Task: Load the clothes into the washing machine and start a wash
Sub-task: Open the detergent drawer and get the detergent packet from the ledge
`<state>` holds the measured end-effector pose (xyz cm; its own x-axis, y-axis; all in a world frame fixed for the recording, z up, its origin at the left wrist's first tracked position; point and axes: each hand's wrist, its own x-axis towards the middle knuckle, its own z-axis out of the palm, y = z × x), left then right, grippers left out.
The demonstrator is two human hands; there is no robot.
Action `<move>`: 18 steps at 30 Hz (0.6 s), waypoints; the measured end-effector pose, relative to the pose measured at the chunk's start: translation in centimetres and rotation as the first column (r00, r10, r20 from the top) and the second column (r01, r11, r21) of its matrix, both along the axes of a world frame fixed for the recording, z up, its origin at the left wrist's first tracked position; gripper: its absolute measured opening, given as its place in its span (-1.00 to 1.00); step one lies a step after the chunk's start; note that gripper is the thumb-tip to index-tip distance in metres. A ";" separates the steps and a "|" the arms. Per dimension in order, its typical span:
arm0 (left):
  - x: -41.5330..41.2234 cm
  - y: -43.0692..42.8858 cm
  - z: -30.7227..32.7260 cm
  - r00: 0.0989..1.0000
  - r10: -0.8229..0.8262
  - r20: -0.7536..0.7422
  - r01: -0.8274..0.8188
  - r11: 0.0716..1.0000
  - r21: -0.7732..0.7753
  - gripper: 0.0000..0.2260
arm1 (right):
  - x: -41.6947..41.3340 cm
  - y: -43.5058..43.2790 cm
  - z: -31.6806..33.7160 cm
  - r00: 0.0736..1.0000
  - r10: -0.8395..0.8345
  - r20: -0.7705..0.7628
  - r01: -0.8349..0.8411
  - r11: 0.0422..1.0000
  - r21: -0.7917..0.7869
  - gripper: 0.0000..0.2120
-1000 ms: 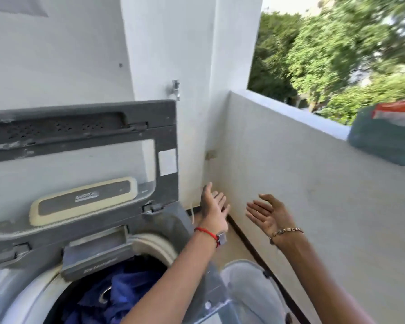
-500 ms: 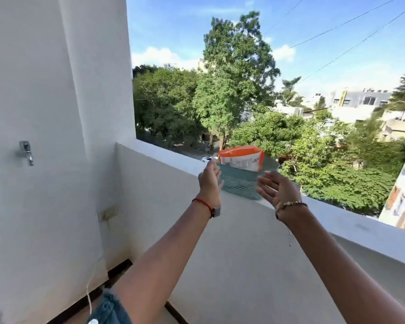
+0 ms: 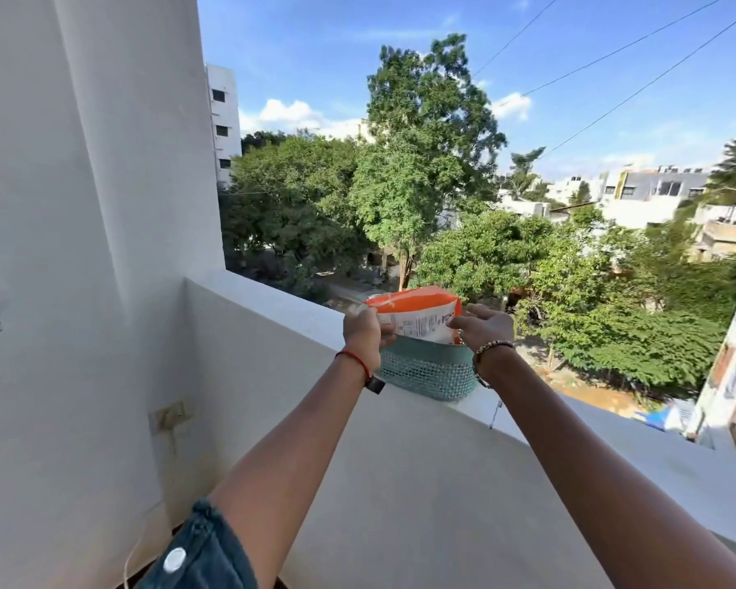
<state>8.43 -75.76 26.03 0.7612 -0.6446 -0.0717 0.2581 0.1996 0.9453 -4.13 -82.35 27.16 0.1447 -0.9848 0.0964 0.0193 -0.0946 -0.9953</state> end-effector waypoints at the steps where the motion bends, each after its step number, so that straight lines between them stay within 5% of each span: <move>1: 0.3 0.0 -0.2 1.000 -0.013 0.027 0.013 1.000 0.010 -0.72 | 0.2 -0.1 -0.1 0.998 -0.012 -0.053 0.012 1.000 -0.015 -0.52; 10: 1.8 -0.5 -0.8 0.975 -0.131 0.181 0.114 0.989 0.098 -0.68 | 2.2 -1.6 -0.4 0.960 -0.044 -0.277 0.009 0.992 -0.125 -0.62; 18: 2.7 -1.4 -0.7 0.985 -0.081 0.150 0.076 0.996 0.038 -0.78 | 3.2 -1.9 -0.8 0.987 -0.055 -0.153 0.032 0.989 -0.147 -0.60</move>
